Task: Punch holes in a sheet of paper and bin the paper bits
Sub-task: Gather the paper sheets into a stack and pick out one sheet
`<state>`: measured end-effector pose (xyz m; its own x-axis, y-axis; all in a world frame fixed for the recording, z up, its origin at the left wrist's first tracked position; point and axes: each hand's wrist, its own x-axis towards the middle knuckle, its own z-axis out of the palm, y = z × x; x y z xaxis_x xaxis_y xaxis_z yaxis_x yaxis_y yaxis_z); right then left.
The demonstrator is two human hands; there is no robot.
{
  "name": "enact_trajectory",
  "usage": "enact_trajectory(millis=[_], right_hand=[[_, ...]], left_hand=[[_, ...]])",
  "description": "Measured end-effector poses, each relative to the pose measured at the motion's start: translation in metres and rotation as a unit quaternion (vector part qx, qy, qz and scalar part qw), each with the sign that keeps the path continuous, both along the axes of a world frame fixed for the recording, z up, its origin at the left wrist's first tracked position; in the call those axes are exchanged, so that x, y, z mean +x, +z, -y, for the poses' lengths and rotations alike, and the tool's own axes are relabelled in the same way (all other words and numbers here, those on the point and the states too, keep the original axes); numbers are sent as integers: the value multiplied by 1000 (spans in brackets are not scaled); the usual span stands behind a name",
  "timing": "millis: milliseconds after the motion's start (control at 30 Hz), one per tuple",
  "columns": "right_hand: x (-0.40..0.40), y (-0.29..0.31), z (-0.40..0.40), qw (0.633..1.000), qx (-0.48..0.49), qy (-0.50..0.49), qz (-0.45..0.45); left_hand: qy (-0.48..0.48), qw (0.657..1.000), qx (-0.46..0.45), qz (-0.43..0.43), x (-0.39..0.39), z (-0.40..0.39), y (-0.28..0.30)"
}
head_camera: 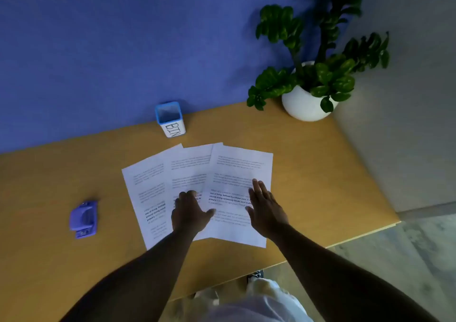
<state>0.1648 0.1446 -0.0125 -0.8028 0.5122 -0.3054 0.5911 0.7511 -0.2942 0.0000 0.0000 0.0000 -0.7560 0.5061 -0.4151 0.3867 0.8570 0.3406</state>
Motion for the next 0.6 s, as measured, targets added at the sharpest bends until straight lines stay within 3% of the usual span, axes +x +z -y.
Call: enact_trajectory(millis=[267, 600], right_hand=[[9, -15, 2, 992, -25, 32, 115], [6, -18, 1, 988, -32, 47, 142]], left_hand=[[32, 999, -32, 13, 15, -9, -12], [87, 994, 3, 61, 19, -14, -13]])
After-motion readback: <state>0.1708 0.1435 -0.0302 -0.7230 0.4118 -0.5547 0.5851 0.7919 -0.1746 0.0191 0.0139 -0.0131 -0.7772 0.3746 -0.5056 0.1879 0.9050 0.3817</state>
